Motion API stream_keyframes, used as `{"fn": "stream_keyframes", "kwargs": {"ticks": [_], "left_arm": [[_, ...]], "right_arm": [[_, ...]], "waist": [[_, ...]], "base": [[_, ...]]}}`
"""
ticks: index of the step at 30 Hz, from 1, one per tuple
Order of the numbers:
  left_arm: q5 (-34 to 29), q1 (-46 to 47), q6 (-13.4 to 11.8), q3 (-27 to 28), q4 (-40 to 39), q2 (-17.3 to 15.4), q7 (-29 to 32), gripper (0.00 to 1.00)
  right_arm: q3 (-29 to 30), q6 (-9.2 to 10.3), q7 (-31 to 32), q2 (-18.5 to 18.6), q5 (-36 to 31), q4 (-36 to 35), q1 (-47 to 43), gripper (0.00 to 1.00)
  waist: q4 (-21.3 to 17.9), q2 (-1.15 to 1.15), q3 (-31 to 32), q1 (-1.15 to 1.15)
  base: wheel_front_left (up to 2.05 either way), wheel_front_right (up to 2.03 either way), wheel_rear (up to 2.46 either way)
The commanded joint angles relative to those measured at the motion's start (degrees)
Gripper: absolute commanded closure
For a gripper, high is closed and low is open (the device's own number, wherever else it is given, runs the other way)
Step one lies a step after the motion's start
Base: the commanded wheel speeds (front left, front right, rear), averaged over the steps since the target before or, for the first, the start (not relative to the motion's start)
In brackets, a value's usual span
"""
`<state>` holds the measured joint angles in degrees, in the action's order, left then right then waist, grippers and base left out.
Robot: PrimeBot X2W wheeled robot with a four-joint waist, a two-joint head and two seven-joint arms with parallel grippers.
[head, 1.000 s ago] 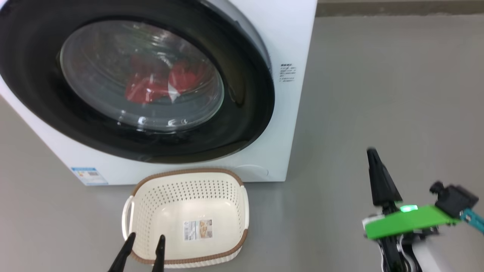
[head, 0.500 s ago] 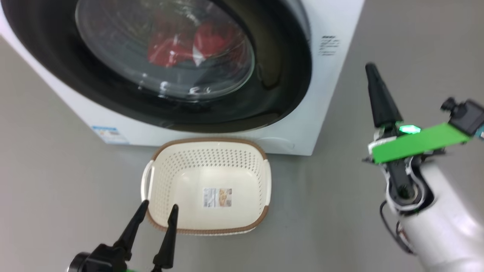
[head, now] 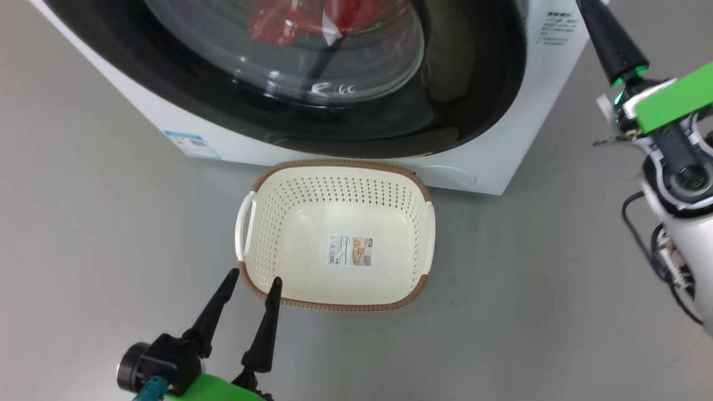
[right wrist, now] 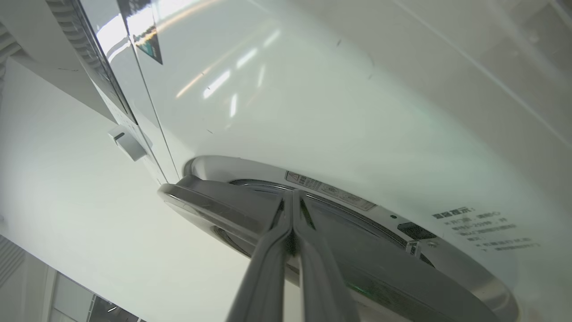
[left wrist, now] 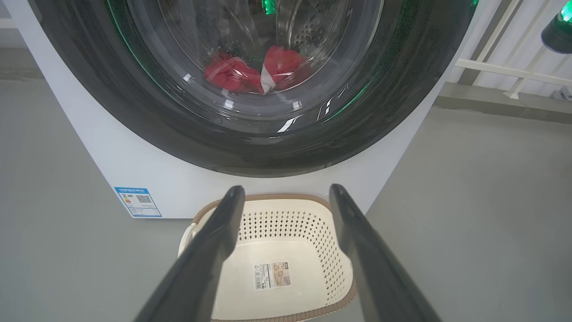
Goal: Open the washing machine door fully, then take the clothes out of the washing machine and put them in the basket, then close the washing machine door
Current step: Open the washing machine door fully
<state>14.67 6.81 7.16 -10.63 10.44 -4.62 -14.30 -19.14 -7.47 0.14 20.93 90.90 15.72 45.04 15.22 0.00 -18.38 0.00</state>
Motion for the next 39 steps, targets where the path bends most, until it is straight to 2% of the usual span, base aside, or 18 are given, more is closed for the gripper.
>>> {"fn": "stream_keyframes", "kwargs": {"ticks": [1,5,9,15,29,39], "left_arm": [[0.3,1.7,0.3,1.4,-1.0,-1.1,-0.7,0.00],[0.7,2.2,0.3,0.6,-0.9,-1.1,-0.7,0.00],[1.0,2.7,0.3,0.0,-0.8,-1.1,-0.7,0.00],[1.2,3.1,0.3,-0.6,-0.6,-1.1,-0.7,0.00],[1.8,3.8,0.3,-0.8,-0.5,-0.5,-0.7,0.00],[1.2,2.8,0.3,-0.4,-0.2,-0.4,-0.7,0.00]], "right_arm": [[0.5,-0.02,3.1,0.5,2.5,-0.7,1.5,1.00],[2.1,-0.02,11.0,0.8,7.8,2.0,3.7,1.00],[2.4,-0.02,17.6,1.0,10.3,5.3,6.3,1.00],[2.2,-0.02,23.1,0.5,11.6,9.1,9.5,1.00],[0.2,-0.02,29.4,-1.2,10.2,14.4,14.0,1.00],[-1.0,-0.02,31.1,-2.1,8.2,13.3,9.8,1.00]], "waist": [[1.3,0.00,-1.5,0.00],[1.8,0.00,-2.2,0.00],[2.3,0.00,-2.6,0.00],[2.7,0.00,-3.1,0.00],[3.2,0.00,-3.9,0.00],[2.2,0.00,-0.5,0.00]], "base": [[0.00,0.00,0.00],[0.00,0.00,0.00],[0.00,0.00,0.00],[0.00,0.00,0.00],[0.00,0.00,0.00],[0.00,0.00,0.00]]}}
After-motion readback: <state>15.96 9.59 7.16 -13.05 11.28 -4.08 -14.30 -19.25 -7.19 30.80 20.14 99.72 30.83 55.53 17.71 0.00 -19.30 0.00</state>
